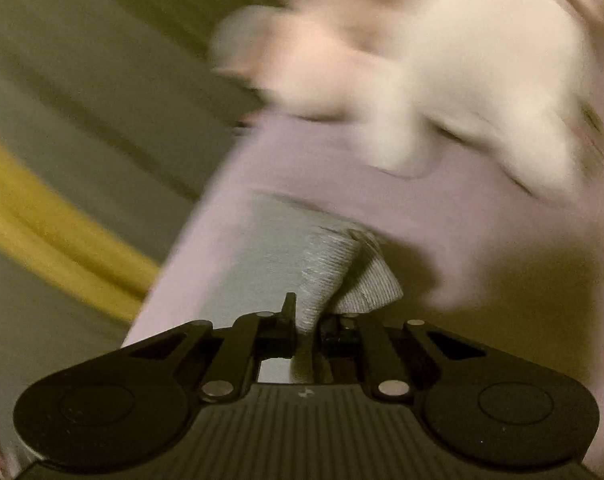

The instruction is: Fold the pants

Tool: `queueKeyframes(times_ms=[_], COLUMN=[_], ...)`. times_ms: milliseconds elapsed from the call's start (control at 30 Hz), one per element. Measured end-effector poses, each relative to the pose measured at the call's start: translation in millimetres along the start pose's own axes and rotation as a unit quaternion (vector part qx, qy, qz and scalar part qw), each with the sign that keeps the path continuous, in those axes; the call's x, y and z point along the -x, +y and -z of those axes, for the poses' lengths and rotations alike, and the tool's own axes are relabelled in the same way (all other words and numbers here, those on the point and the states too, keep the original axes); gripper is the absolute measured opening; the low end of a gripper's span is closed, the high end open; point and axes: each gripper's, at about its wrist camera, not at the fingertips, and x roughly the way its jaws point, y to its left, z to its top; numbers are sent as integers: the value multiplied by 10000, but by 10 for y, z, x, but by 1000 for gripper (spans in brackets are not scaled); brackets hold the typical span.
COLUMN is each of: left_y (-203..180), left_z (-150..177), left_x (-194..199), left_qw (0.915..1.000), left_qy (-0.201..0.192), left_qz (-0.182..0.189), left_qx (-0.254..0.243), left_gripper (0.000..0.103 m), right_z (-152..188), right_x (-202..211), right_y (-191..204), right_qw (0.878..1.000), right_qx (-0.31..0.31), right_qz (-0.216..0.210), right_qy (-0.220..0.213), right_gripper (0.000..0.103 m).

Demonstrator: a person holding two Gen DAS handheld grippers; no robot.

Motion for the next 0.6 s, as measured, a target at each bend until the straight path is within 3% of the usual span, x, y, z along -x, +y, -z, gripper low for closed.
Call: queueKeyframes(times_ms=[100, 167, 200, 267, 333, 400, 467, 600], left_y=[242, 394, 450, 537, 562, 508, 428, 332], left_z=[19, 48, 57, 90, 132, 175, 168, 122], left_x=[210, 311, 349, 392, 359, 216, 76, 62], left_qw=[9987, 9966, 9956, 9940, 9944, 9963, 9979, 9987], left_qy=[-286, -412, -469, -576, -542, -277, 53, -40], left_qz=[-131, -230, -278, -315, -261, -213, -239, -145], left_qx=[405, 673, 767, 871, 864, 789, 600, 484], left_gripper=[103, 103, 103, 103, 103, 103, 103, 103], right_z=[179, 529, 807, 1353, 1915, 2428, 2504, 2349], right_x=[163, 208, 197, 63, -215, -546, -472, -487], right_y=[903, 1400, 1619, 1824, 1881, 1814, 1792, 1870], right_qw=[9865, 9624, 9439, 9173, 9005, 8909, 9030, 8998], right_qx=[1385, 2113, 2529, 2937, 3197, 3283, 3168, 3118], right_qz=[-870, -1674, -2045, -2402, -2184, -1530, -1600, -1620], right_qy=[19, 343, 575, 1208, 1979, 2740, 2419, 2588], right_gripper=[9, 9, 10, 10, 11, 12, 13, 13])
